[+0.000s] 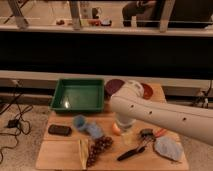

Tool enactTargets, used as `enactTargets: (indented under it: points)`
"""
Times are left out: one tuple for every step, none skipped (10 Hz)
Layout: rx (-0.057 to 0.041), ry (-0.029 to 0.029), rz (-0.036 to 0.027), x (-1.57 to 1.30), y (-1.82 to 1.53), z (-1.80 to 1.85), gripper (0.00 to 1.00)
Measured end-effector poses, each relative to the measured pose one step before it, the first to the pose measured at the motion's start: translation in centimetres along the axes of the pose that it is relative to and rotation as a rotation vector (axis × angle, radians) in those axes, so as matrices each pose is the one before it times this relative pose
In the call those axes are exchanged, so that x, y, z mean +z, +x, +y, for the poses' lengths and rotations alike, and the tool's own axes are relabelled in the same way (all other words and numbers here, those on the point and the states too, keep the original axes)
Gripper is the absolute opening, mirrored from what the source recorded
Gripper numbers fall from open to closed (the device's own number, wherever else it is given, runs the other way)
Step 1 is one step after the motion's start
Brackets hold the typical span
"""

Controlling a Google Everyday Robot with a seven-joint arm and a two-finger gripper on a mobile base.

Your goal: Place apple in table surface

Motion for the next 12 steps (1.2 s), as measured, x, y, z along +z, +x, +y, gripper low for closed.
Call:
enactTargets:
  points:
    - [-0.00917, -0.00162, -0.00205, 0.199, -0.349, -0.122, 0.80]
    - [-0.00913, -0.00174, -0.00229, 0.359, -0.183, -0.280, 0.80]
    - [-0.01059, -0.00229, -0.00172, 0.454, -0.242, -0.382, 0.80]
    - [-0.01260, -0.00695, -0.00203, 0.463, -0.466, -0.285, 0.80]
    - [-0.01655, -0.01490, 0.00138, 0.580, -0.557, -0.253, 0.80]
    - [-0.00650, -0.00851, 0.00114, 0.421, -0.170, -0.196, 0.80]
    - [-0.00463, -0.01179, 0.00119, 0.566, -0.105, -0.293, 0.80]
    - [-0.00895, -0.01262, -0.00127, 0.594, -0.309, -0.378, 0.80]
    - [-0.00972, -0.00925, -0.00333, 0.392, -0.252, -0.376, 0.80]
    - [-0.00322, -0.00715, -0.00295, 0.348, 0.214, -0.467, 0.80]
    - [-0.00083, -0.00883, -0.01174, 0.227, 0.072, -0.319, 0.80]
    - [-0.00075, -0.01234, -0.02670, 0.163, -0.019, -0.471, 0.80]
